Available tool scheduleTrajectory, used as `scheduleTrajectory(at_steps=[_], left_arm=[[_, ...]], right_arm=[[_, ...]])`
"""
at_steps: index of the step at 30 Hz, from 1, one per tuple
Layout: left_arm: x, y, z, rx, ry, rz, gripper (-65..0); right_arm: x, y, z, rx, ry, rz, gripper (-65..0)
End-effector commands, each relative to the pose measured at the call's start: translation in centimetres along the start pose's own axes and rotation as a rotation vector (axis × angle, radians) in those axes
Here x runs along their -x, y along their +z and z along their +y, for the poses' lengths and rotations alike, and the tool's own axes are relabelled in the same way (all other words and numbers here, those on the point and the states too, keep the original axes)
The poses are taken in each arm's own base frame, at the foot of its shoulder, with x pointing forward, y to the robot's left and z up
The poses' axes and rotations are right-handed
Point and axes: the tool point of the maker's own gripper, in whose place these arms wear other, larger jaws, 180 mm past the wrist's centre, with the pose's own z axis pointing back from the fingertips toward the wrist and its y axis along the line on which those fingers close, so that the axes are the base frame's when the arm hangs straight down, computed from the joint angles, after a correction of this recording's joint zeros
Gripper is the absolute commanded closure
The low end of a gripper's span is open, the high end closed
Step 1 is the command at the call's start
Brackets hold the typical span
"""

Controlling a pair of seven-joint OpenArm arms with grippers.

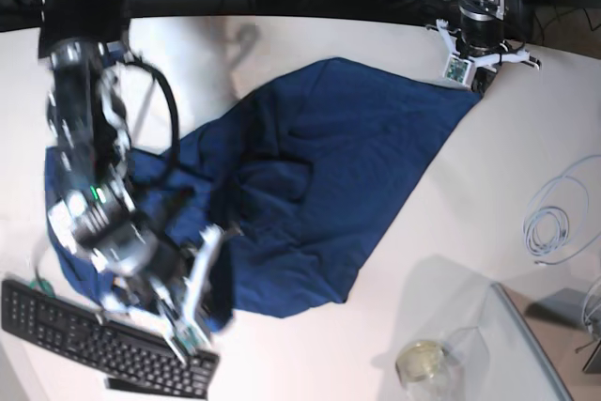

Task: Layout the t-shirt on the table in an organized manner, then fold the t-shirt properly
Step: 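Pull the gripped shirt fabric with the right gripper toward the keyboard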

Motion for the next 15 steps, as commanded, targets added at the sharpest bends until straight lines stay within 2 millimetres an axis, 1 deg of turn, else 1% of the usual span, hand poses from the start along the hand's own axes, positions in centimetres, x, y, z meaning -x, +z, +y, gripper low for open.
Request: scheduleTrajectory(at_steps=[1,2,3,4,5,6,8,9,10,11,12,15], left_arm=[[-0.6,0.2,0.3,-0.026,-0.019,-0.023,0.0],[-0.8,0.4,0.0,-0.027,-0.039,-0.026,0.0],[-0.7,0.7,-0.4,-0.025,-0.062,-0.025,0.0],[-0.7,0.9,-0.7,-0.022,-0.086,-0.027,0.0],[-0.8,1.1,-1.0,-0.021,-0.107,-0.03,0.0],[-0.9,1.3,-1.2,-0.022,-0.121,-0.032,0.0],[-1.1,1.4,-1.6,-0.02,-0.128,-0.032,0.0],[-1.1,1.5,-1.8,-0.018,-0.122,-0.031,0.0],[-1.1,1.5,-1.9,-0.017,-0.116,-0.029,0.0],[-1.1,1.5,-1.9,-0.017,-0.113,-0.029,0.0],[-1.1,1.5,-1.9,-0.017,-0.113,-0.029,0.0],[-1.2,1.5,-1.9,-0.017,-0.11,-0.028,0.0]], right_arm=[[-2.5,-0.9,-1.1,0.018,0.024,-0.045,-0.3],[-3.0,-2.3,-1.0,0.0,0.042,-0.025,-0.6],[-3.3,-3.4,-1.0,-0.013,0.061,-0.005,-2.7],[-2.9,-4.8,-0.4,-0.039,0.087,0.035,-7.5],[-3.0,-5.8,0.1,-0.057,0.119,0.061,-14.7],[-2.9,-6.5,-0.1,-0.059,0.14,0.09,-22.8],[-2.5,-7.1,-0.7,-0.053,0.148,0.119,-38.9],[-2.3,-6.9,-1.8,-0.033,0.123,0.119,-45.8],[-1.2,-6.3,-3.3,-0.001,0.067,0.131,-49.7],[0.6,-5.3,-4.9,0.036,-0.013,0.158,-50.4],[2.4,-4.5,-6.1,0.073,-0.109,0.19,-50.0],[9.6,-2.0,-7.8,0.203,-0.449,0.309,-45.9]])
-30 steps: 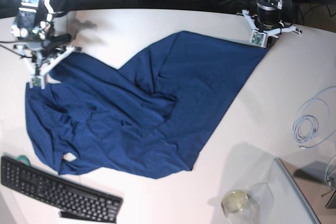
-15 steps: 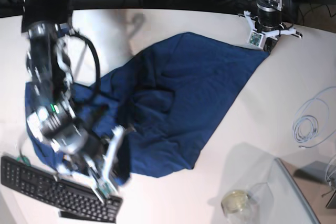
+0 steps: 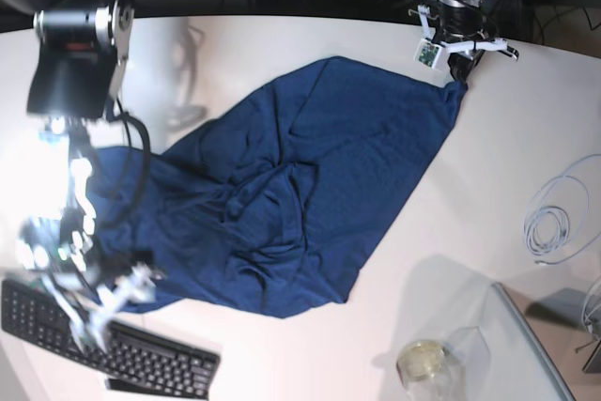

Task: Layout the t-shirt on the table in an organized manner, then fold the t-shirt properly
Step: 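Pull the gripped shirt fabric with the right gripper toward the keyboard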

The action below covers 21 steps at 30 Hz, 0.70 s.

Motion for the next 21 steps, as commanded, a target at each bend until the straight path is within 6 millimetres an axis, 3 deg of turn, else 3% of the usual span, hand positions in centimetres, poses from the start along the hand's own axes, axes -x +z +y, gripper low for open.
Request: scheduleTrajectory(at_steps=[1,4,10,13,19,21], left_arm=[[-0.5,0.1,0.8,-0.029,-0.009,-0.023,0.0],[-0.7,-0.1,1.0,-0.033,-0.007,-0.027,0.0],[-0.7,-0.1,1.1,-0.037,-0.006,-0.028,0.0],[-0.8,-0.1,1.1,-0.037,-0.006,-0.03,0.0],[-0.7,-0.1,1.0,-0.036,-0.006,-0.03,0.0],[-0.7,-0.1,1.0,-0.036,-0.006,-0.03,0.0]], right_arm=[[0.3,0.1,1.0,-0.022,-0.084,-0.014,-45.2],[4.0,-0.8,-0.4,0.054,-0.254,0.015,-46.5],[6.2,-2.6,1.3,0.042,-0.298,0.048,-46.8],[8.2,-4.1,1.0,0.081,-0.353,0.131,-46.7],[9.7,-5.2,1.6,0.085,-0.353,0.162,-46.1],[10.7,-5.7,1.9,0.083,-0.351,0.193,-42.8]])
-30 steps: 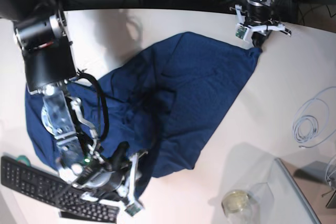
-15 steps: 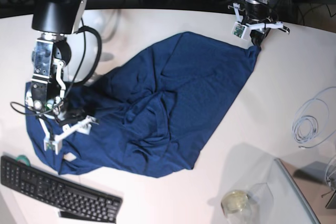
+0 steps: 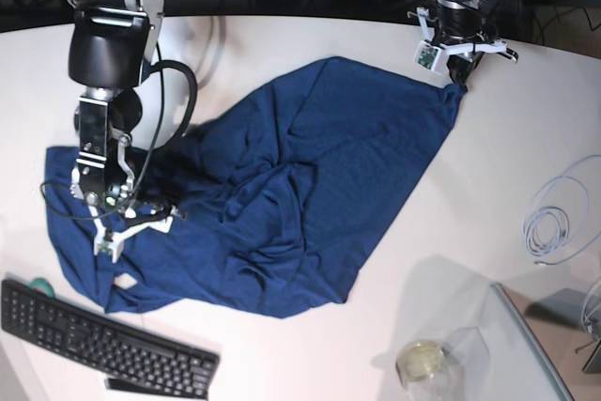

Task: Layout the t-shirt on the table in an organized manner, then fold the t-shirt properly
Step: 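Pull the gripped shirt fabric with the right gripper toward the keyboard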

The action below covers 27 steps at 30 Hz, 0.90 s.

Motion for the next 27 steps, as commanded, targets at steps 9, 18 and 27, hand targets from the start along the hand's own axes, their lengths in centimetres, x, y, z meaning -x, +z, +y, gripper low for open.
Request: scheduleTrajectory(at_steps=[9,18,27], left_arm=[[0.0,-0.1,1.3,-0.035,-0.017,-0.017,0.0],[1.3,-0.2,3.3,-0.086,-0.008,0.018,0.0],[1.5,-0.2,2.9,-0.079,-0.009,0.021,0.0]], right_arm=[[0.2,4.0,-2.4,0.024,-0.011,-0.081,-0.8],[4.8,8.6,-5.7,0.019,0.079,0.003,-0.9],[10.5,9.3,-10.7,0.054,0.152,0.134,-1.5]])
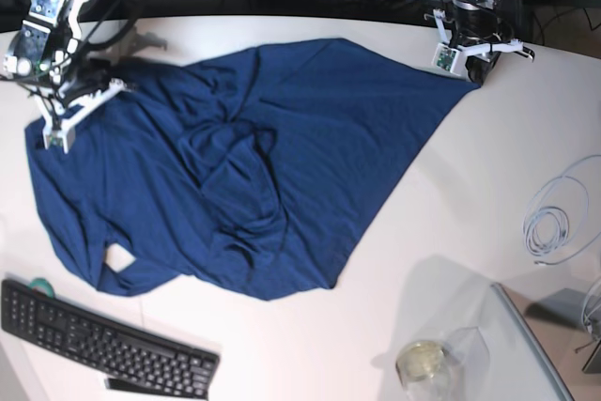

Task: Layout the t-shirt on the table in an organized manner, then fold the t-shirt properly
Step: 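Pull the gripped shirt fabric with the right gripper toward the keyboard, then drag the shirt edge with the right gripper away from the left gripper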

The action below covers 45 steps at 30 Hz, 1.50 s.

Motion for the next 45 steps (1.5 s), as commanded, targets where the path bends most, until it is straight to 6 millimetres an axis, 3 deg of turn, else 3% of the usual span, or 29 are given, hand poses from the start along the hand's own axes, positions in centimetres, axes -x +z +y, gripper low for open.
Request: scheduleTrajectory(at_steps=[1,3,8,10,13,15,19,22,23,27,29,31,33,36,38,40,42,45], left_arm=[[-0.5,0.0,0.9,-0.033,-0.01,-0.025,0.0],[-0.6,0.0,0.8,-0.031,-0.01,-0.027,0.0],[-0.6,0.0,1.0,-0.034,-0.007,-0.024,0.0],[-0.4,0.1,1.0,-0.034,-0.008,-0.02,0.0],[-0.4,0.1,1.0,-0.034,-0.008,-0.021,0.0],[-0.4,0.2,0.8,-0.032,-0.003,-0.016,0.0],[0.3,0.6,1.5,-0.061,0.031,0.016,0.0],[1.0,0.9,3.3,-0.127,0.083,0.058,0.0],[1.2,1.0,3.9,-0.144,0.091,0.066,-2.6],[2.0,1.6,5.3,-0.176,0.087,0.074,-34.1],[1.2,1.7,5.8,-0.188,0.091,0.055,-45.6],[0.7,2.1,6.1,-0.192,0.093,0.04,-54.1],[-0.1,2.4,6.2,-0.202,0.113,0.028,-57.6],[-2.4,2.3,6.4,-0.212,0.167,-0.011,-54.8],[-5.4,1.1,4.6,-0.141,0.209,-0.059,-45.9],[-7.8,-0.3,2.2,-0.065,0.235,-0.089,-27.6],[-9.7,-1.9,0.2,-0.021,0.257,-0.102,-0.7],[-9.9,-4.0,-2.3,0.032,0.263,-0.071,0.0]], right_arm=[[-0.4,0.4,-0.3,0.007,0.022,-0.021,-1.7],[0.5,0.3,-0.2,0.002,0.037,-0.001,-5.3],[0.1,0.8,-0.5,0.012,0.04,-0.021,-38.1],[-1.3,1.9,-0.7,0.026,0.046,-0.073,-43.2],[-3.8,3.8,-0.9,0.046,0.054,-0.164,-41.7],[-6.6,4.6,-1.5,0.064,0.072,-0.229,-40.1],[-10.1,2.5,-2.1,0.052,0.056,-0.221,-36.2],[-11.1,0.5,-3.1,0.049,0.049,-0.169,-31.8],[-11.3,0.2,-3.1,0.046,0.047,-0.169,-30.5],[-12.0,0.0,-3.3,0.047,0.05,-0.213,-23.9],[-11.7,-0.2,-3.2,0.046,0.055,-0.216,-18.2],[-11.4,-0.5,-3.2,0.044,0.055,-0.212,-7.7],[-10.8,-1.1,-3.2,0.038,0.053,-0.188,0.0],[-9.8,-2.2,-3.3,0.032,0.047,-0.146,-0.6],[-9.6,-2.9,-3.3,0.03,0.06,-0.14,-0.6],[-9.2,-3.9,-2.7,0.016,0.08,-0.116,-0.6],[-8.5,-4.9,-2.8,0.014,0.095,-0.075,-0.6],[-8.3,-6.4,-2.3,-0.007,0.091,-0.039,-0.6]])
